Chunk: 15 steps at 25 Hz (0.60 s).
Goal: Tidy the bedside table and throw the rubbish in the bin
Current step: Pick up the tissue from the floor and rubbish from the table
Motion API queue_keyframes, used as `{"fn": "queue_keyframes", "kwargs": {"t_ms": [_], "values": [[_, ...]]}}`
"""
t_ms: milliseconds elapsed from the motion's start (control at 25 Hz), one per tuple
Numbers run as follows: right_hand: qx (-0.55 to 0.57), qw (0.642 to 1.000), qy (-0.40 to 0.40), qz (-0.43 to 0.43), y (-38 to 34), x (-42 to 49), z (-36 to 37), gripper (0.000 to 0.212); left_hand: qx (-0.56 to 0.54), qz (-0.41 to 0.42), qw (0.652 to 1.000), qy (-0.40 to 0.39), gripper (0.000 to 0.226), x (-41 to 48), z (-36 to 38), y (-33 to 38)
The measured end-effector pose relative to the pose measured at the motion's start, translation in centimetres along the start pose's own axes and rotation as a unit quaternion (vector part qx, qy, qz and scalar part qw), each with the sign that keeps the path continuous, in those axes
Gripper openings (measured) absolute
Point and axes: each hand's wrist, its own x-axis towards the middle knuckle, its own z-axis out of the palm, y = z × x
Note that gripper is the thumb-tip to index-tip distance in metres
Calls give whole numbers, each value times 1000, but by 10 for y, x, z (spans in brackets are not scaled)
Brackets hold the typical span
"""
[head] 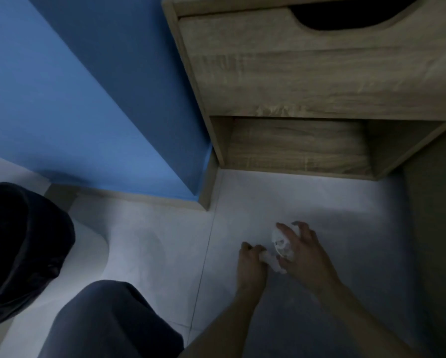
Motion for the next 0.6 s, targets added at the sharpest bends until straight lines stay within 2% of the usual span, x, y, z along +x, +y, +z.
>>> {"fn": "queue_keyframes", "kwargs": {"t_ms": [80,160,280,400,520,600], "values": [[2,999,36,-5,-8,14,-39,71,-29,2,999,42,25,20,-31,27],[-7,997,81,-13,-23,25,-96,70,-59,54,991,103,24,44,-77,65],[-9,977,207,-53,-58,27,-201,60,-119,161,954,222,28,62,-160,128],[-8,945,302,-124,-101,5,-298,60,-195,223,918,263,36,66,-251,189],[-22,923,350,-162,-132,-7,-369,60,-171,289,879,339,34,87,-320,229],[-1,916,352,-191,-150,-2,-399,58,-119,274,887,351,35,116,-349,244]]}}
